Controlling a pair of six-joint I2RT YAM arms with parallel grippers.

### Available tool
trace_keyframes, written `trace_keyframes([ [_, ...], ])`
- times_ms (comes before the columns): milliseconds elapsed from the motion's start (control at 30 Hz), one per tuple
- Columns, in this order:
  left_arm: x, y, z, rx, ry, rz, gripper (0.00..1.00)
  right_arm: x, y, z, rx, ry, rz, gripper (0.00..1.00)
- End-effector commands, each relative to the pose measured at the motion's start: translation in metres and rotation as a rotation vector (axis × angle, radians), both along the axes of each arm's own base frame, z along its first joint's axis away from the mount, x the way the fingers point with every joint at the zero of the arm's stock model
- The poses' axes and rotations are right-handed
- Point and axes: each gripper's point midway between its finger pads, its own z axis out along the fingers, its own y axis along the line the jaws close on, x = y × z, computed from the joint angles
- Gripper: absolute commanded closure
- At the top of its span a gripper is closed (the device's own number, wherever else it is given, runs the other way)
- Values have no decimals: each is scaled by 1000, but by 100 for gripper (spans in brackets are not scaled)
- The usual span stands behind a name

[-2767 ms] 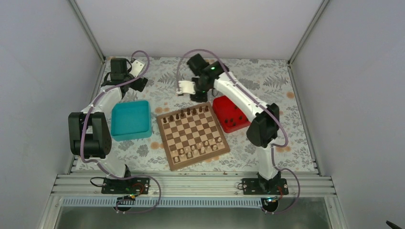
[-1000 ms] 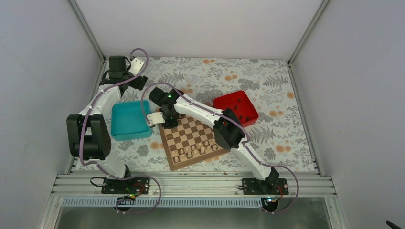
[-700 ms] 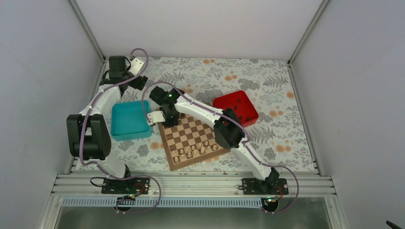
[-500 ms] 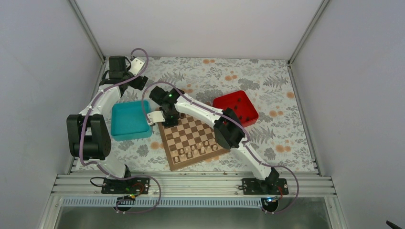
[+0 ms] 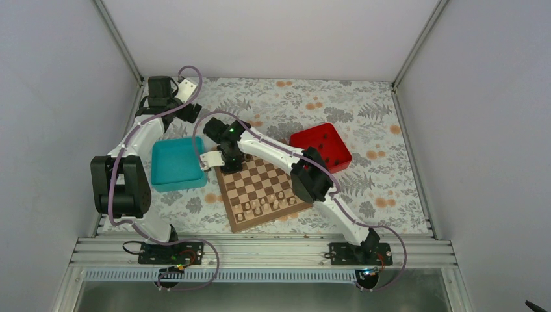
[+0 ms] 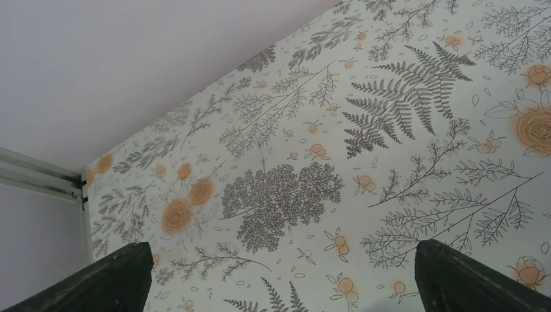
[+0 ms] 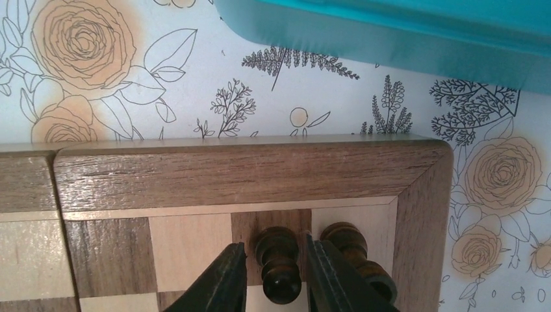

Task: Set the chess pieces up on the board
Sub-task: Place the chess piece on the chessboard, then pick up the chess piece from the storage box.

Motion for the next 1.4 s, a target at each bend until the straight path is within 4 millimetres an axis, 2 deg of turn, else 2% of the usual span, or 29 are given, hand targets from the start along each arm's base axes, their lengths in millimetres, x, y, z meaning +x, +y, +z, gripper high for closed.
trace_keyframes([
  [0, -3, -5, 16, -23, -37, -16, 0, 8, 2, 21, 43, -30, -21, 72],
  [100, -3, -6, 17, -25, -39, -21, 0, 9, 2, 34, 60, -43, -24, 72],
  [233, -4, -6, 17, -24, -40, -20, 0, 10, 2, 67, 107, -74, -30, 72],
  [400, -5, -6, 19, -26, -42, -22, 0, 20, -15, 137, 198, -154, -83, 72],
  [467, -5, -7, 19, -26, -42, -25, 0, 24, -34, 172, 242, -180, -123, 70],
  [567, -5, -8, 20, -30, -41, -31, 0, 41, -77, 206, 283, -190, -218, 67],
  [633, -5, -9, 20, -34, -37, -38, 0, 54, -110, 218, 304, -187, -287, 66],
  [700, -5, -10, 19, -38, -34, -43, 0, 71, -150, 222, 307, -194, -372, 65],
  [800, -4, -11, 16, -39, -26, -45, 0, 100, -213, 207, 267, -217, -515, 64],
  [867, -3, -10, 12, -37, -18, -40, 0, 113, -251, 188, 228, -206, -597, 63],
  [967, -2, -9, 5, -33, -4, -34, 0, 120, -295, 150, 158, -154, -687, 63],
  [1167, 2, -5, -8, -19, 20, -15, 0, 120, -344, 84, 34, -99, -782, 62],
  [1267, 2, -4, -12, -17, 28, -12, 0, 123, -357, 57, -19, -74, -814, 62],
  [1367, 3, -4, -11, -16, 27, -9, 0, 126, -361, 34, -52, -30, -828, 62],
])
